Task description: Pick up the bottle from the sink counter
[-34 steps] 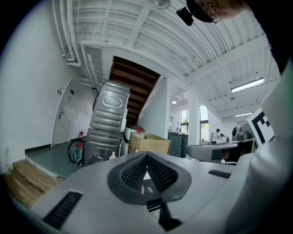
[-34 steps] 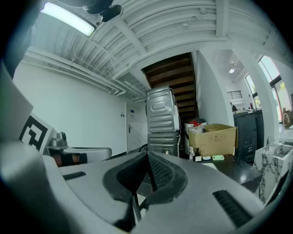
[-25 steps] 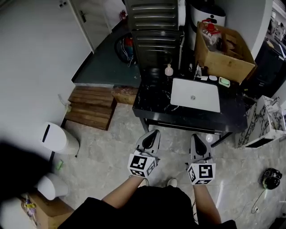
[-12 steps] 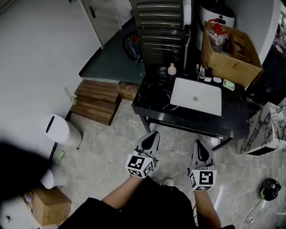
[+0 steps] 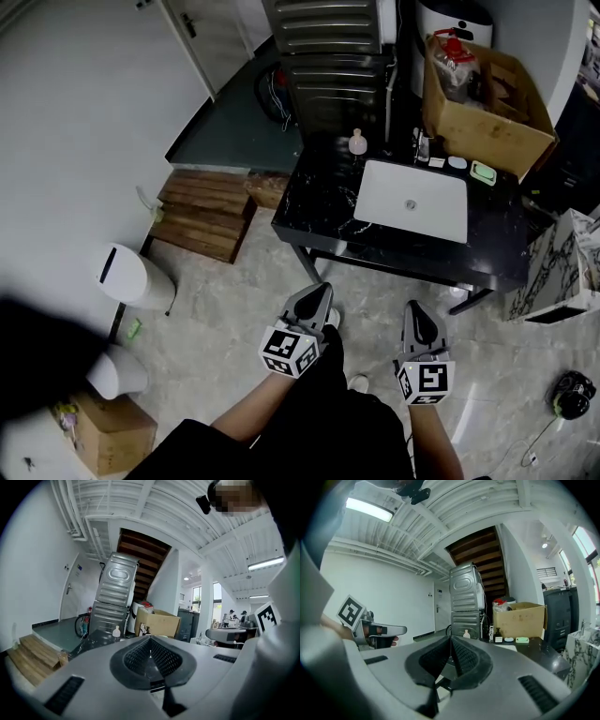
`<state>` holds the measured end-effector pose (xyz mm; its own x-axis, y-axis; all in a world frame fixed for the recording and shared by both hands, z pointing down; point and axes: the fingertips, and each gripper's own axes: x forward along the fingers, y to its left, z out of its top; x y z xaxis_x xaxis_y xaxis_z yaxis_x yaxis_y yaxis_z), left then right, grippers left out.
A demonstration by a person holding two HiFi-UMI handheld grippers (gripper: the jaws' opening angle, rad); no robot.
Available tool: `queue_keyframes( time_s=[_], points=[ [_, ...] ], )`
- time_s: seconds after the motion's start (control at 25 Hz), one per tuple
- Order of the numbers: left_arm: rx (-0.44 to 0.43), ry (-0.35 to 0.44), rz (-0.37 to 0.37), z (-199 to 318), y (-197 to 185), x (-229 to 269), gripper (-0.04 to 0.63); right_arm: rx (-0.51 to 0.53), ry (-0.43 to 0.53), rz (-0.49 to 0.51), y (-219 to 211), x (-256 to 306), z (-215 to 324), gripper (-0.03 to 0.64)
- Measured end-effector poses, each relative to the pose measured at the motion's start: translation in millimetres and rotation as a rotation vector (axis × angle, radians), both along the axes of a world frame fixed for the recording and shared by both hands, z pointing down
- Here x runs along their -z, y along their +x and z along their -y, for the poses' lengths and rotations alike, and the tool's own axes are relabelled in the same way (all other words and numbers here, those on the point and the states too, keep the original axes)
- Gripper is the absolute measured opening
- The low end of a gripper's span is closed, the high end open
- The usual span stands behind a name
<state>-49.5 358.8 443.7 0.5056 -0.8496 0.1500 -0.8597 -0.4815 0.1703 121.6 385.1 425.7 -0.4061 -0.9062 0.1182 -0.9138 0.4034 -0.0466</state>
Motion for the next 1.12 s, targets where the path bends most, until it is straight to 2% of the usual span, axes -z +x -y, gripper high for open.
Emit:
queue_keyframes(
  time_s=[0.24, 0.48, 0.84, 1.12],
  points=[
    [-0.066, -0.029, -0.050, 50, 7, -19, 0.005, -0.014, -0.054, -0.022, -8, -28, 26, 0.038],
    [-0.109, -0.028, -0.096, 125, 7, -26, 0.006, -0.001, -0.068, -0.021, -24, -29, 99, 0.038],
    [-0.154, -0.027, -0.097, 224, -18, -7, 0.005, 0.054, -0.057, -0.050, -85, -11, 226, 0.038],
    [-0.225, -0.072, -0.070, 282, -41, -22, 0.005, 0.025, -0.062, -0.069, -109, -14, 282, 0.038]
  ],
)
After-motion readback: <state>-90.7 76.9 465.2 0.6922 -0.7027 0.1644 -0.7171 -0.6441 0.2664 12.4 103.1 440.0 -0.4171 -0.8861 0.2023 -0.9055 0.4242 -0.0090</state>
